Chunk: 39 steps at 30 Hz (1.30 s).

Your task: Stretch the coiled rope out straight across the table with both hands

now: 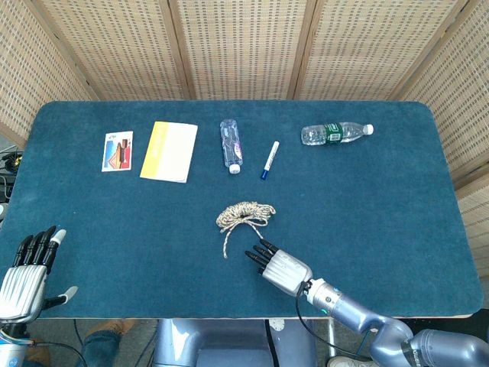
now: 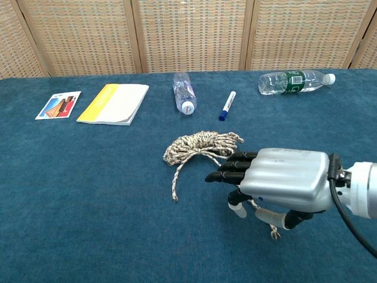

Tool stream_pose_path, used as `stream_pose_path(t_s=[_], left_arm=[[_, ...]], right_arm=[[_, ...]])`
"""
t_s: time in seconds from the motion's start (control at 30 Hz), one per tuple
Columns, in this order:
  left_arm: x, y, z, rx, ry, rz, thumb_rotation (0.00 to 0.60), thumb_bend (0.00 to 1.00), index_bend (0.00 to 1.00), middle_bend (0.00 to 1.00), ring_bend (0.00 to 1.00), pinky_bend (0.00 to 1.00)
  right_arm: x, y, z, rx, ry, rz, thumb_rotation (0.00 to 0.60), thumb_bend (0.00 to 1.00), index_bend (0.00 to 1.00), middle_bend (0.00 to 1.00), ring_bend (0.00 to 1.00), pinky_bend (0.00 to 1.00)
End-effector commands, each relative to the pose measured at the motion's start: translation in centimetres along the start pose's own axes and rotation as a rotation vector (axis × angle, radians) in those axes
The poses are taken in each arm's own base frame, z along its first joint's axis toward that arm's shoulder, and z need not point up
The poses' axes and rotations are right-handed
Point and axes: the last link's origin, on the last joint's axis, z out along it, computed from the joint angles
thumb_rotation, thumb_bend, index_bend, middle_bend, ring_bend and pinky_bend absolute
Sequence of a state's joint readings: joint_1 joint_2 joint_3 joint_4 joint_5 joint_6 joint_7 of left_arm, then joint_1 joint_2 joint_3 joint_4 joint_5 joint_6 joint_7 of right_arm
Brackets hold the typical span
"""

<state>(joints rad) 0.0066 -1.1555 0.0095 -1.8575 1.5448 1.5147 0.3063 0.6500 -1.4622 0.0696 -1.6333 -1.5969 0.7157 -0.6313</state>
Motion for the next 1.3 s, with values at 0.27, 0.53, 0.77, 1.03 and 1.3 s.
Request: stream_pose_path(t_s=[0.27, 0.53, 0.77, 1.03, 1.3], left_arm=[[-0.1, 0.0, 0.0, -0.001, -0.005, 0.000, 0.600, 0.00, 0.00, 0.00, 0.00, 0.00], [-0.2, 0.1, 0.1, 0.000, -0.010, 0.001, 0.600, 0.00, 0.00, 0.00, 0.00, 0.00], [-0.3, 0.1, 0.1, -0.001, -0.012, 0.001, 0.600, 0.00, 0.00, 0.00, 0.00, 0.00], [-0.4, 0.2, 0.1, -0.003, -0.015, 0.003, 0.600, 0.00, 0.00, 0.00, 0.00, 0.00], [-0.4, 0.2, 0.1, -0.003, -0.015, 0.003, 0.600, 0.00, 0.00, 0.00, 0.00, 0.00]], right_arm=[[-1.2, 0.3, -0.2, -0.040, -0.037, -0.026, 0.600, 0.58, 0.43, 0.00, 0.00, 0.00], [-2.4, 2.2, -0.6, -0.119, -0.073, -0.019, 0.600, 0.58, 0.44, 0.00, 0.00, 0.00], [-2.6, 4.5, -0.5, -0.214, -0.076, -0.014, 0.600, 0.58, 0.44, 0.00, 0.00, 0.00], [-2.1, 5.6, -0.1, -0.278, -0.055, -0.014, 0.600, 0.58, 0.44, 0.00, 0.00, 0.00], [-0.7, 5.9, 0.2, -0.378, 0.014, 0.173, 0.600, 0.43, 0.44, 0.00, 0.00, 0.00]])
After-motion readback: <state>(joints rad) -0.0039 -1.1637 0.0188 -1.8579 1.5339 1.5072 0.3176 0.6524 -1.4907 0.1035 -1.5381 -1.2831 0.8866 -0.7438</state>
